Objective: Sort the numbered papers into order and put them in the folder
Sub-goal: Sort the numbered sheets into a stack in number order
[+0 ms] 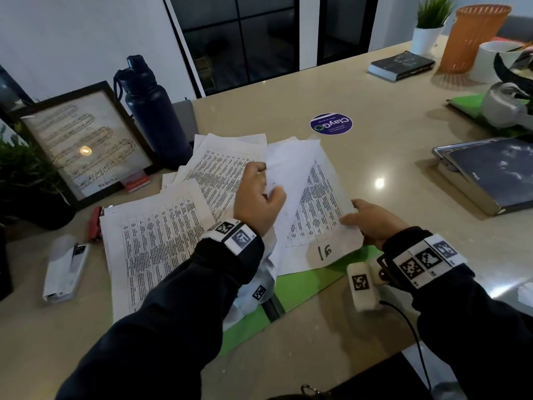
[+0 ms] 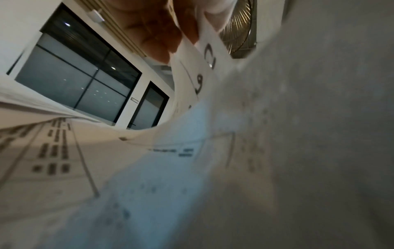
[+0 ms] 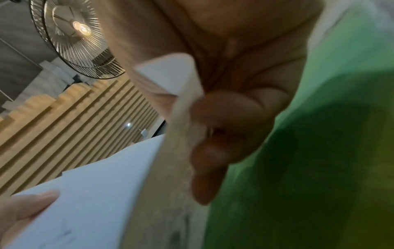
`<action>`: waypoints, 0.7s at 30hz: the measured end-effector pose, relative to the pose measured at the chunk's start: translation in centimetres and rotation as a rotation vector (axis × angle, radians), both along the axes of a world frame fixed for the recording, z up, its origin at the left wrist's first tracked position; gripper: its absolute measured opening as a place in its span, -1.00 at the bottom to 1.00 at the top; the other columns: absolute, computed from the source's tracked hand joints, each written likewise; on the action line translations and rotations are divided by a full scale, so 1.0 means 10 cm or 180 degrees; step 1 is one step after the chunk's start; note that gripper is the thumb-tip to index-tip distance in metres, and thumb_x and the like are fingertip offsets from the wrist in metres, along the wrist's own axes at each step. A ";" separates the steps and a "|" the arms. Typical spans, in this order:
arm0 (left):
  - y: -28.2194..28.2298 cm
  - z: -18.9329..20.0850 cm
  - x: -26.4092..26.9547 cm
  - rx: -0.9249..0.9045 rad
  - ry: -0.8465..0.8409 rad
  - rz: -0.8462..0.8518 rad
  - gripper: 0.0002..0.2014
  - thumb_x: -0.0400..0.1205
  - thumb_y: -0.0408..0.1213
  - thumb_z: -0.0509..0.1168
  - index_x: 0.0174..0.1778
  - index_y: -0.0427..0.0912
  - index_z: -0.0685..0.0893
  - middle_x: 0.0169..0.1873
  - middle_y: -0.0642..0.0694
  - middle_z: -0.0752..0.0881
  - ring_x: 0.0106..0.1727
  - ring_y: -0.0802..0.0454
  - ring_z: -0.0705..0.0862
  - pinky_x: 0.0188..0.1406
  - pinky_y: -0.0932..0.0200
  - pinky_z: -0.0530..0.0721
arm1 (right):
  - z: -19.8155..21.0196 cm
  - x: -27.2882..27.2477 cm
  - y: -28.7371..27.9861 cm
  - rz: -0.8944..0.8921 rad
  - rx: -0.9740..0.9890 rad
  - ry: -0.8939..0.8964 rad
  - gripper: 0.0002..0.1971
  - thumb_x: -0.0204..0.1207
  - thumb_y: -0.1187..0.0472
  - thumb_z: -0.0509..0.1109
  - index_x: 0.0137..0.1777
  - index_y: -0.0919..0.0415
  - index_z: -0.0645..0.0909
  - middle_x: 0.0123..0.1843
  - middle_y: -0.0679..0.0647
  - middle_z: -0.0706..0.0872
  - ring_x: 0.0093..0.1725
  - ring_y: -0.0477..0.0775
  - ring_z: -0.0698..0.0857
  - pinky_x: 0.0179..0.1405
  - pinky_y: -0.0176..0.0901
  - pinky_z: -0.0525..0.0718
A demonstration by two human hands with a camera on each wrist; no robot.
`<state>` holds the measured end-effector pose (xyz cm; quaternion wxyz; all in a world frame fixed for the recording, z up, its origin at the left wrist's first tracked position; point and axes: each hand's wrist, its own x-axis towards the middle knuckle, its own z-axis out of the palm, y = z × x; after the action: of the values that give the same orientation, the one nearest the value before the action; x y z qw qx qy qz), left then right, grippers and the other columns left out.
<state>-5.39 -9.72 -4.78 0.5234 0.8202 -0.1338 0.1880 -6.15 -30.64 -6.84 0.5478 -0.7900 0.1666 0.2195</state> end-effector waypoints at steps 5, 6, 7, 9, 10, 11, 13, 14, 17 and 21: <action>0.11 -0.04 0.02 0.0431 0.0275 0.0085 -0.51 0.37 0.07 0.12 -0.09 -0.32 0.56 -0.19 -0.35 0.70 -0.17 -0.23 0.67 -0.19 -0.10 0.63 | 0.14 -0.05 0.10 0.0340 -0.0694 -0.0266 -0.73 0.63 0.28 0.19 0.28 0.24 0.55 0.12 0.17 0.69 0.08 0.21 0.67 -0.04 -0.04 0.67; 0.11 -0.03 0.00 0.0430 0.0284 0.0027 -0.60 0.40 0.05 0.15 -0.11 -0.24 0.55 -0.15 -0.34 0.69 -0.14 -0.23 0.68 -0.16 -0.09 0.64 | 0.20 -0.04 0.08 0.0284 -0.1001 -0.0565 -0.75 0.63 0.29 0.16 0.21 0.23 0.59 0.07 0.20 0.68 0.02 0.20 0.64 -0.07 -0.08 0.60; 0.13 -0.01 -0.01 0.0338 0.0297 -0.0039 -0.71 0.43 0.03 0.18 -0.12 -0.11 0.52 -0.09 -0.33 0.69 -0.08 -0.21 0.69 -0.10 -0.08 0.66 | 0.29 -0.03 0.03 0.0181 -0.1347 -0.0933 -0.77 0.62 0.30 0.14 0.10 0.24 0.62 0.03 0.25 0.68 -0.03 0.20 0.61 -0.08 -0.10 0.52; 0.15 0.08 -0.06 0.0081 0.0347 -0.0140 -0.80 0.46 0.02 0.23 -0.08 0.05 0.46 0.03 -0.29 0.68 0.03 -0.14 0.69 0.04 -0.09 0.66 | 0.49 0.01 -0.13 -0.0215 -0.1898 -0.1718 -0.79 0.57 0.30 0.09 -0.17 0.29 0.54 -0.09 0.40 0.61 -0.12 0.27 0.54 -0.17 -0.05 0.39; 0.15 0.13 -0.08 -0.0011 0.0340 -0.0140 -0.78 0.48 0.00 0.25 -0.03 0.03 0.46 0.06 -0.27 0.68 0.06 -0.11 0.69 0.09 -0.08 0.66 | 0.58 0.05 -0.24 -0.0483 -0.2019 -0.2053 -0.81 0.55 0.28 0.06 -0.24 0.28 0.45 -0.17 0.40 0.53 -0.17 0.27 0.49 -0.21 -0.02 0.32; 0.16 0.17 -0.09 -0.0132 0.0339 -0.0130 -0.75 0.50 -0.04 0.27 0.03 -0.02 0.46 0.07 -0.24 0.69 0.07 -0.07 0.69 0.10 -0.05 0.66 | 0.69 0.05 -0.32 -0.0785 -0.2013 -0.2348 -0.83 0.55 0.28 0.05 -0.23 0.28 0.39 -0.20 0.37 0.48 -0.19 0.25 0.45 -0.22 0.00 0.29; 0.20 0.33 -0.10 -0.0396 0.0286 0.0000 -0.68 0.52 -0.08 0.26 0.13 -0.14 0.50 -0.03 -0.12 0.71 -0.03 0.04 0.68 0.01 0.08 0.65 | 0.88 0.09 -0.43 -0.1371 -0.1697 -0.2772 -0.82 0.56 0.19 0.06 -0.06 0.27 0.44 -0.10 0.35 0.55 -0.14 0.27 0.53 -0.16 0.04 0.47; 0.22 0.42 -0.12 -0.0549 0.0254 0.0037 -0.66 0.52 -0.07 0.26 0.13 -0.20 0.54 -0.10 -0.06 0.71 -0.09 0.09 0.67 -0.03 0.12 0.65 | 0.96 0.10 -0.45 -0.1578 -0.1474 -0.2887 -0.77 0.55 0.11 0.05 0.02 0.18 0.47 0.00 0.30 0.62 -0.05 0.31 0.61 -0.08 0.12 0.60; 0.27 0.71 -0.16 -0.1490 0.0382 -0.0137 -0.78 0.59 -0.09 0.28 -0.07 -0.13 0.74 -0.19 -0.07 0.74 -0.10 -0.02 0.69 0.07 -0.09 0.65 | 1.06 0.21 -0.48 -0.1952 -0.1276 -0.3024 -0.77 0.43 -0.10 0.03 -0.02 -0.28 0.48 0.10 -0.08 0.73 0.06 0.12 0.74 0.03 0.24 0.72; 0.46 1.05 -0.20 -0.2188 0.0128 -0.0302 -0.75 0.69 -0.25 0.16 -0.15 -0.07 0.75 -0.13 -0.05 0.77 -0.03 0.04 0.73 0.01 0.07 0.69 | 1.00 0.34 -0.35 -0.2165 -0.0411 -0.3428 -0.53 0.37 -0.02 0.08 0.27 0.01 0.54 0.20 0.08 0.73 0.13 0.16 0.74 0.05 0.18 0.74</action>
<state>-7.40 -5.08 5.70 0.7797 0.5924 -0.0904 0.1813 -2.75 -34.18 3.13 0.5450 -0.7240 0.1222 -0.4048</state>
